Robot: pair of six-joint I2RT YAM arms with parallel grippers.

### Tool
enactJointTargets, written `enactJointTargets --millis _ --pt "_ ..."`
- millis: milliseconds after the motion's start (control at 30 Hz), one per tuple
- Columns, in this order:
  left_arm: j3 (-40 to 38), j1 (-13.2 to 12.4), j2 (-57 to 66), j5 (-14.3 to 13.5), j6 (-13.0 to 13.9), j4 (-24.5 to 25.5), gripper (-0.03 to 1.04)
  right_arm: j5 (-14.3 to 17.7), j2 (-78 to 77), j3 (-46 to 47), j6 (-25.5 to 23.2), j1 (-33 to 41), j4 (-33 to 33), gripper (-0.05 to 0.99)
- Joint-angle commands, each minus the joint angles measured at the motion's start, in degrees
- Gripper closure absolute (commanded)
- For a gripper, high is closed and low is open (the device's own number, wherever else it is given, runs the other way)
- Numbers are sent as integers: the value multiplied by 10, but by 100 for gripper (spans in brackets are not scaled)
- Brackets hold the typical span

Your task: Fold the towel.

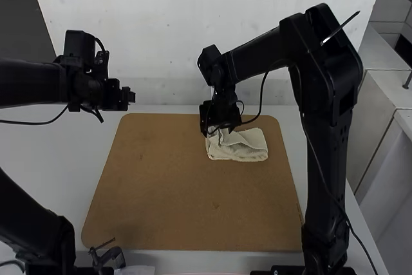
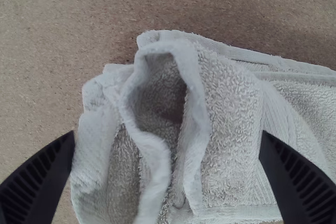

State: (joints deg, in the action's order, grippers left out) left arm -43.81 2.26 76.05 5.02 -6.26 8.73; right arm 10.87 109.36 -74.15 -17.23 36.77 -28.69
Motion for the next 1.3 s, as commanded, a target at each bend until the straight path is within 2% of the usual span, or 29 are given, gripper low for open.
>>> enactJointTargets --millis 0,133,167,200,300,333,600,1267 --pt "9 -12 -16 16 5 -5 3 -16 -60 -20 -10 -24 1 2" --pt "10 -13 -15 19 5 -5 3 -20 -85 -7 -7 -46 1 4" --pt "10 -12 -15 20 5 -5 3 -20 -85 -2 -6 -48 -1 11" --pt "10 -11 -15 22 5 -6 3 -19 -84 4 -4 -49 -2 23" --pt "10 -9 -16 24 5 -10 3 -17 -72 23 -3 -49 0 77" --pt "10 -7 -16 24 5 -10 3 -16 -67 28 -3 -49 0 91" --pt "13 -8 -17 24 5 -10 3 0 -20 29 -3 -26 7 92" --pt "14 -10 -13 24 6 -19 3 12 46 -33 -15 52 16 92"
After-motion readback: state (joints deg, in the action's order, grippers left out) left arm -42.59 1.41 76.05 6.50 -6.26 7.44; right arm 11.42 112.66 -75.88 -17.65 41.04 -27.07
